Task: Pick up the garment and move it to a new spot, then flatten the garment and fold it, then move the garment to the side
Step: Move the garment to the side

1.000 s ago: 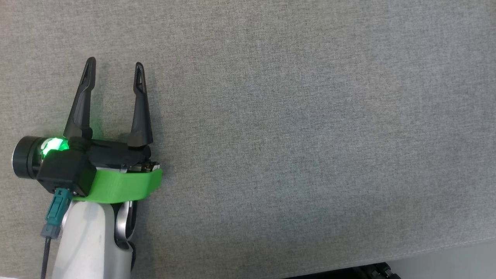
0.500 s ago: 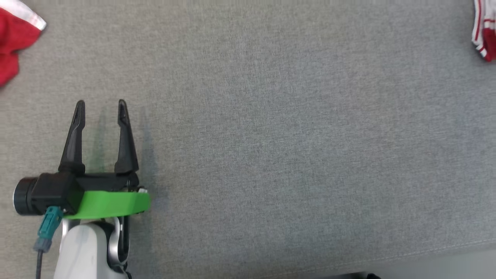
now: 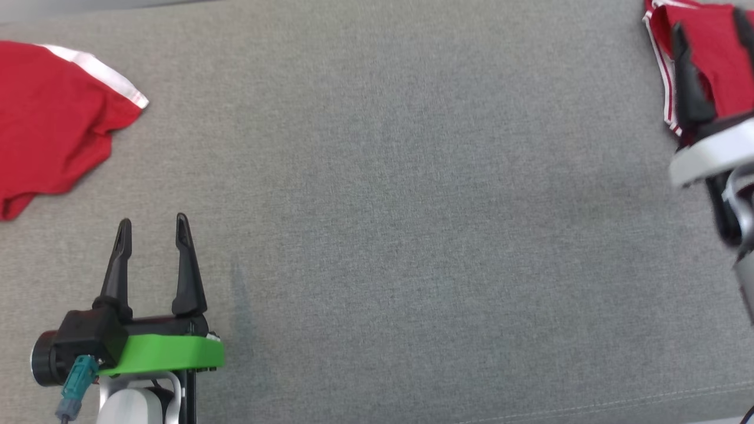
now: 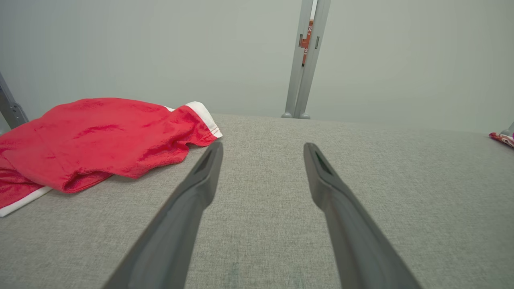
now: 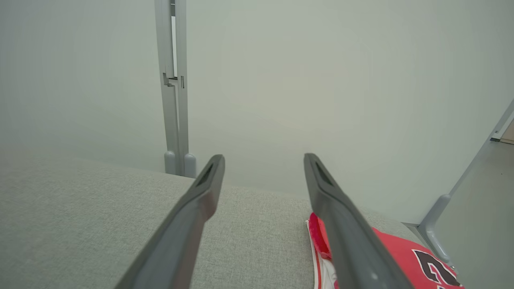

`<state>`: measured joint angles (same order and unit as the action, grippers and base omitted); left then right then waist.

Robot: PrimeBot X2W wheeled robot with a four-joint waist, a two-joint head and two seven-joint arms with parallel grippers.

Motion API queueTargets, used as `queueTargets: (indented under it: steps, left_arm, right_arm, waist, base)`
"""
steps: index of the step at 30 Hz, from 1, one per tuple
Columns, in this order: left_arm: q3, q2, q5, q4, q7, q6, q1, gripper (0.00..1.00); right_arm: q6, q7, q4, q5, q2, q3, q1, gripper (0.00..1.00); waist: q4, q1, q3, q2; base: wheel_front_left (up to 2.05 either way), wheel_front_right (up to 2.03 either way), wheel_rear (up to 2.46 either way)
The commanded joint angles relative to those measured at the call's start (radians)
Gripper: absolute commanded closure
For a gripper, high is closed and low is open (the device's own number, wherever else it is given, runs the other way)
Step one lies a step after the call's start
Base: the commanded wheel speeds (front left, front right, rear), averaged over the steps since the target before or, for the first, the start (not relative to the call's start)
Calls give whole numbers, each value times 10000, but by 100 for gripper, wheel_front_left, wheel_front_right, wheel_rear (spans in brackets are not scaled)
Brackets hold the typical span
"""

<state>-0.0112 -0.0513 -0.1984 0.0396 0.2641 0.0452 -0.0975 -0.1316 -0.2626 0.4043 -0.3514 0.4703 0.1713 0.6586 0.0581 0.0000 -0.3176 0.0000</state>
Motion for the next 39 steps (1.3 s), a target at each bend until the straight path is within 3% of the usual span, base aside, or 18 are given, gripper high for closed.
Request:
queueTargets:
  steps: [1,9,27,39]
  left_arm:
    - [7,1,-87,73,-2,9,209,0]
    - [57,1,-154,376,-2,57,521,0]
    - [7,0,-188,950,-2,253,1154,0]
    - [-60,0,-81,1175,-2,350,1445,0]
  right_arm:
    - [19,-28,-183,136,-160,-97,-515,0]
    - [19,-28,-1064,254,-1315,-278,-2359,0]
    - [17,-29,-2580,873,-3232,-766,-5784,0]
    - [18,-29,-2688,1333,-3744,-1101,-6701,0]
  waist:
    - [-252,0,678,0]
    - [-273,0,1324,0]
    - [-367,0,2541,0]
    - [-512,0,3125,0]
  base:
    - [0,0,0]
    - [0,0,0]
    - [0,0,0]
    - [0,0,0]
